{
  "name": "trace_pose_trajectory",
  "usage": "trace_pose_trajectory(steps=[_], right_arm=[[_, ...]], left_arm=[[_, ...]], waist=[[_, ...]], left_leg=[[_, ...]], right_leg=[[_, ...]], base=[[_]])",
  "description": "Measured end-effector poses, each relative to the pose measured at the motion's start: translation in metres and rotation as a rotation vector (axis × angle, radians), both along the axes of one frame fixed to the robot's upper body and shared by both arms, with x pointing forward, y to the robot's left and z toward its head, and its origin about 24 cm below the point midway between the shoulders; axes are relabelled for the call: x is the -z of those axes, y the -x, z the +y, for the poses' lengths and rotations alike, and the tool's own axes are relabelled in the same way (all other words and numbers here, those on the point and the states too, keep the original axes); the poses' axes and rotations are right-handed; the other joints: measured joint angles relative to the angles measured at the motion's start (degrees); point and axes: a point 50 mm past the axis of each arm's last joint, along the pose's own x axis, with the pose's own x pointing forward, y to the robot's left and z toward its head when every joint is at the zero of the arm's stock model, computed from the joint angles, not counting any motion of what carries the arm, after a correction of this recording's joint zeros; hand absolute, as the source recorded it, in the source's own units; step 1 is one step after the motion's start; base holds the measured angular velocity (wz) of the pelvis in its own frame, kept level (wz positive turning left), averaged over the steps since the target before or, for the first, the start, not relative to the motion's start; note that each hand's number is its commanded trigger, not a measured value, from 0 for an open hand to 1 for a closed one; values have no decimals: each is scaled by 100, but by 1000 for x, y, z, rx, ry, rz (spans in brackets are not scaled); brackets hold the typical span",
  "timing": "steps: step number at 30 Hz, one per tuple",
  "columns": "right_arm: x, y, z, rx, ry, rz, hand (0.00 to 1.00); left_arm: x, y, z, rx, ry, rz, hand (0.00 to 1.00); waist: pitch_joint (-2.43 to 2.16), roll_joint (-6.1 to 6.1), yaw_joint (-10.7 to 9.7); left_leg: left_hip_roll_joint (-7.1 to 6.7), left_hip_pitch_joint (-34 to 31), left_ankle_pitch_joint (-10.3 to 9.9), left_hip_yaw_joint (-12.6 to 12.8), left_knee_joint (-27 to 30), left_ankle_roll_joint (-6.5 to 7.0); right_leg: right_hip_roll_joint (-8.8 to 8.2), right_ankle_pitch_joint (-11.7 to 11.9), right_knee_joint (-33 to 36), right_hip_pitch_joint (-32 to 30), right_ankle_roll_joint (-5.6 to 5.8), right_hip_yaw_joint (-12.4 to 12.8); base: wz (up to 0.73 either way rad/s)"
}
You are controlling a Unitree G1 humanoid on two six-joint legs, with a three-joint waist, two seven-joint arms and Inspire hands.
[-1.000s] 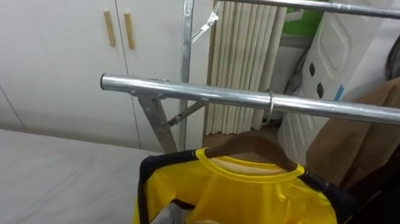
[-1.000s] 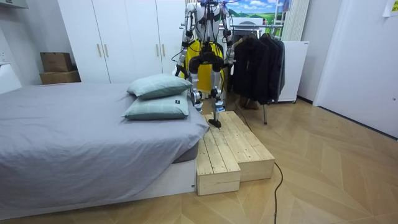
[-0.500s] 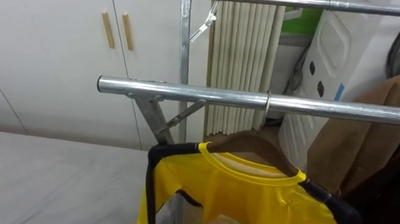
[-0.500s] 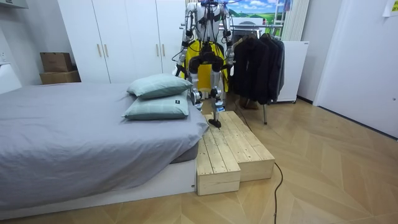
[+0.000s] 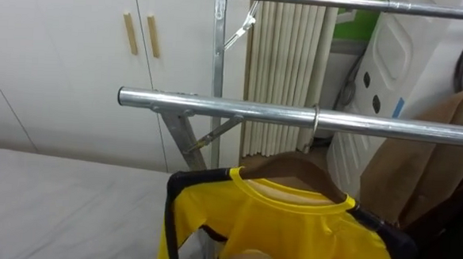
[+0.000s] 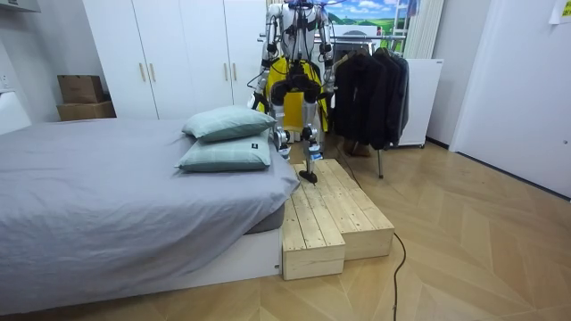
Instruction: Hang clothes
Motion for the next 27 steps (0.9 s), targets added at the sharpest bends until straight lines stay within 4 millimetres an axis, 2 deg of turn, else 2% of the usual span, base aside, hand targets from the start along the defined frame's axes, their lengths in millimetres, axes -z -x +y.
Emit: trace_pose_trajectory(steps=[11, 21, 27], right_arm=[[0, -14, -3, -121, 52, 7, 0], [-1, -22, -3, -143, 67, -18, 0], [-1, -25, -1, -146, 64, -29, 0]], left_arm=[[0, -6, 0, 41, -8, -2, 0], [-1, -14, 0, 59, -8, -17, 0], [-1, -14, 1, 60, -10, -18, 0]], waist=[[5, -8, -16], [-3, -40, -27], [11, -56, -21]], left_leg=[[1, -20, 0, 21, -2, 0], [0, -15, 0, 18, -4, 0], [2, 1, 0, 23, -2, 0]], right_leg=[[-10, -1, -29, -2, 0, -8], [-9, -1, -22, -1, 0, -13], [-3, -1, 8, 4, 0, -18]], base=[[0], [0], [0]])
